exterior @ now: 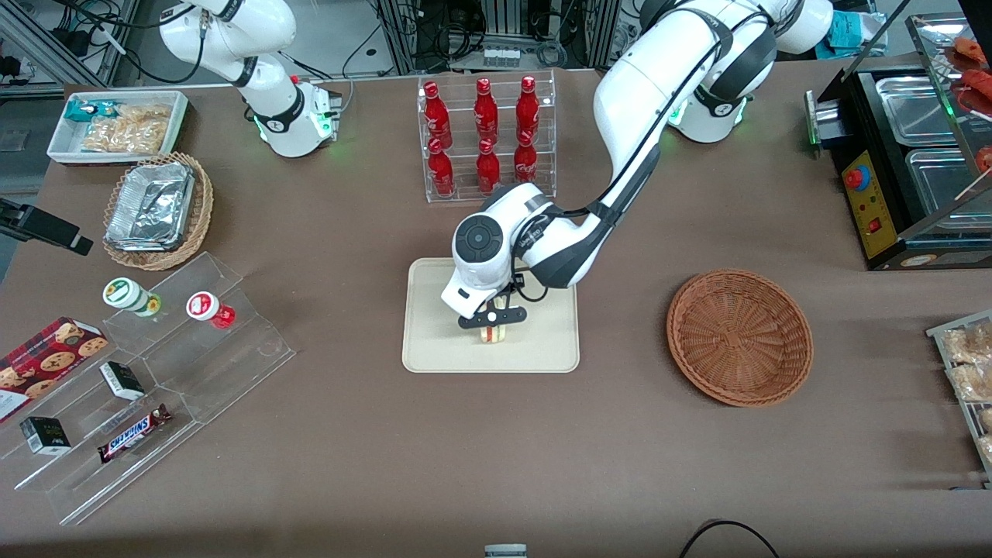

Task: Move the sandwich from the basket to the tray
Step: 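Open the left gripper to release the sandwich onto the tray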

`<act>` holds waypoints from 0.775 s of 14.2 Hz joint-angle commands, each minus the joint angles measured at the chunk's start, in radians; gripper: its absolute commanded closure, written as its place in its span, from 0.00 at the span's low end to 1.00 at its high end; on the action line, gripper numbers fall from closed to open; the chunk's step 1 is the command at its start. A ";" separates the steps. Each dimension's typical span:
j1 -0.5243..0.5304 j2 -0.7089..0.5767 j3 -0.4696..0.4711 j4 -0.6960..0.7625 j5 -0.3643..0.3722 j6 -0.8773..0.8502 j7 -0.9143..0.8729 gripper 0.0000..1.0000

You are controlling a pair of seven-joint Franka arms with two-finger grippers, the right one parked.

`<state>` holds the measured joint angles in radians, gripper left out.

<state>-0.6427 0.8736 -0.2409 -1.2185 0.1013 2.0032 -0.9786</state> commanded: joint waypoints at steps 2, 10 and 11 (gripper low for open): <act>0.001 -0.076 0.061 0.031 0.015 -0.078 -0.025 0.00; 0.280 -0.454 0.080 -0.102 0.003 -0.441 0.272 0.00; 0.317 -0.490 0.080 -0.117 0.003 -0.484 0.364 0.00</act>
<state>-0.3971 0.5020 -0.1502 -1.2132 0.1049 1.5588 -0.7546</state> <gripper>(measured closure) 0.000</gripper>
